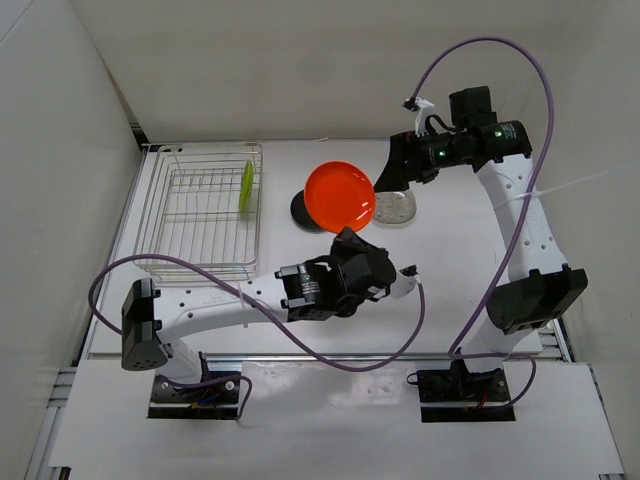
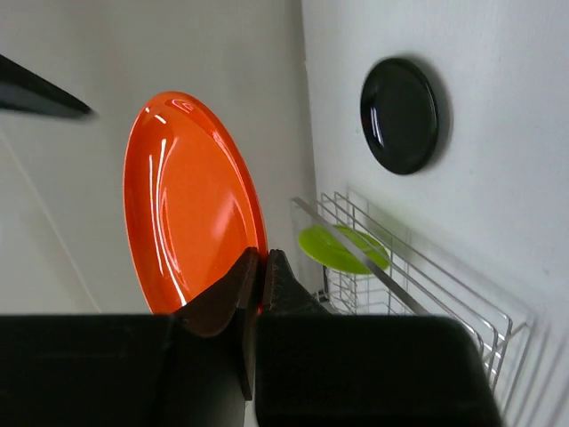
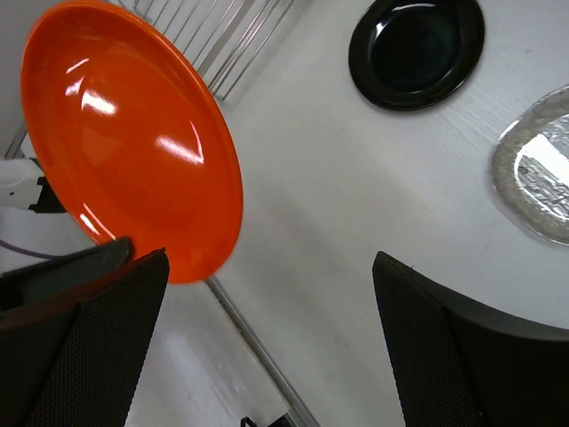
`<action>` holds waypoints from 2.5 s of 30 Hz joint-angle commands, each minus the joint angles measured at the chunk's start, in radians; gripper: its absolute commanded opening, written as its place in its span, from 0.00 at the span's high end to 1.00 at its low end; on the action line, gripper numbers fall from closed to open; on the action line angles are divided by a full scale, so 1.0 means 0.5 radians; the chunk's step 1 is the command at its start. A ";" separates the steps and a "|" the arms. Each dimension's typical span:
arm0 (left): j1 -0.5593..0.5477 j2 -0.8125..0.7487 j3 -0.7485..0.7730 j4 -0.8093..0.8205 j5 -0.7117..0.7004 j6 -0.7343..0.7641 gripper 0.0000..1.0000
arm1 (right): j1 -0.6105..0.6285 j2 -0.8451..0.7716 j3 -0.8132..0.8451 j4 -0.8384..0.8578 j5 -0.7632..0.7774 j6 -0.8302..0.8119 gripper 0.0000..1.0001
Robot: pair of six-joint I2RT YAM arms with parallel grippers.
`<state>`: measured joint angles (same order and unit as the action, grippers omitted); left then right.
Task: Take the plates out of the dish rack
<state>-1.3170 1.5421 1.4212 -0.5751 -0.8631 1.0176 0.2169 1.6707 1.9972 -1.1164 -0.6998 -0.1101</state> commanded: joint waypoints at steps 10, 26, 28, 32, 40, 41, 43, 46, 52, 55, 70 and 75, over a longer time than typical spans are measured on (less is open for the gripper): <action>-0.201 0.241 0.358 0.190 -0.188 0.042 0.89 | 0.146 -0.065 -0.061 -0.062 -0.091 -0.105 0.38; -0.158 0.318 0.437 0.092 -0.188 -0.059 0.89 | 0.146 -0.221 -0.291 0.064 0.013 -0.068 1.00; -0.136 0.318 0.437 0.092 -0.188 -0.059 0.89 | 0.146 -0.240 -0.291 0.064 -0.005 -0.050 1.00; -0.023 0.337 0.437 0.184 -0.207 -0.041 0.89 | 0.146 -0.261 -0.310 0.082 -0.048 -0.032 1.00; 0.023 0.337 0.474 0.236 -0.225 -0.041 0.56 | 0.146 -0.280 -0.310 0.101 -0.110 -0.013 1.00; 0.023 0.355 0.474 0.236 -0.225 -0.041 0.53 | 0.146 -0.280 -0.310 0.101 -0.110 -0.013 1.00; 0.023 0.373 0.492 0.236 -0.225 -0.041 0.40 | 0.146 -0.280 -0.310 0.101 -0.110 -0.013 1.00; 0.023 0.392 0.511 0.236 -0.225 -0.059 0.41 | 0.146 -0.298 -0.328 0.101 -0.110 -0.013 1.00; 0.023 0.410 0.551 0.196 -0.225 -0.078 0.38 | 0.109 -0.298 -0.350 0.186 0.012 0.137 1.00; 0.002 0.410 0.572 0.053 -0.188 -0.151 0.24 | 0.045 -0.237 -0.374 0.321 0.224 0.302 1.00; 0.952 0.217 1.032 -0.942 0.664 -0.946 0.00 | -0.145 0.738 0.138 0.754 0.645 0.766 1.00; 1.664 0.180 1.069 -0.942 1.146 -1.252 0.00 | -0.017 0.926 0.160 0.935 0.728 0.834 1.00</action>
<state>-0.6060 1.7256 1.9137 -0.9970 -0.4717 0.5266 0.1604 2.1193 2.0216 -0.7444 -0.3553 0.2611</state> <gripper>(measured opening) 0.998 0.034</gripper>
